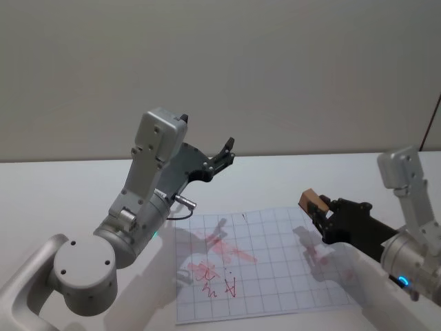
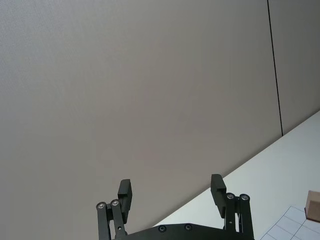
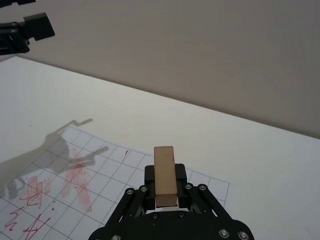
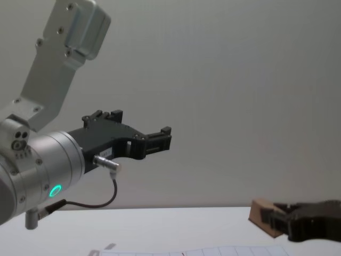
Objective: Use the one hand to pick up the stamp and affix it onto the A4 paper.
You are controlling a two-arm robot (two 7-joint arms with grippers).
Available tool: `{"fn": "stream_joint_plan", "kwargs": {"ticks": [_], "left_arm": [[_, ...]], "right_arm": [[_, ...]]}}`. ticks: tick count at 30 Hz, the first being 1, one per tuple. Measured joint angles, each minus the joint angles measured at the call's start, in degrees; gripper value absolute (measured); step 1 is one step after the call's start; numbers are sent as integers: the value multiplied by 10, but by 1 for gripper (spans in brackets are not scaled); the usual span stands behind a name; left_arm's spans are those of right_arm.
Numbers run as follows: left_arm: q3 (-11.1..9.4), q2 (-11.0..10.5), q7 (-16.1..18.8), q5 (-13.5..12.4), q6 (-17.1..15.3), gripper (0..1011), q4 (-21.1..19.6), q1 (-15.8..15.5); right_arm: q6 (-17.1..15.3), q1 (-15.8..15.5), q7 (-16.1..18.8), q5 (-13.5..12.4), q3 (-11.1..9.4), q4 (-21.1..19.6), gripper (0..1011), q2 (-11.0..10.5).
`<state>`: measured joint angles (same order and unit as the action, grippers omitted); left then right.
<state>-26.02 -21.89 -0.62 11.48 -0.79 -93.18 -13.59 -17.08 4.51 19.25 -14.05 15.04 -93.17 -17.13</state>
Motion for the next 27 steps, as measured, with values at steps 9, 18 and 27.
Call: {"fn": "stream_joint_plan", "kwargs": {"ticks": [9,18,27], "left_arm": [[0,0,0,0,0,1001,0,0],[0,0,0,0,0,1001,0,0],[0,0,0,0,0,1001,0,0]], "right_arm": [[-40,9,-10,12,8,26,218,10],[-71,12,-25,20,12,54,218,16],[-83,16,-25,31,16,64,218,19]]}}
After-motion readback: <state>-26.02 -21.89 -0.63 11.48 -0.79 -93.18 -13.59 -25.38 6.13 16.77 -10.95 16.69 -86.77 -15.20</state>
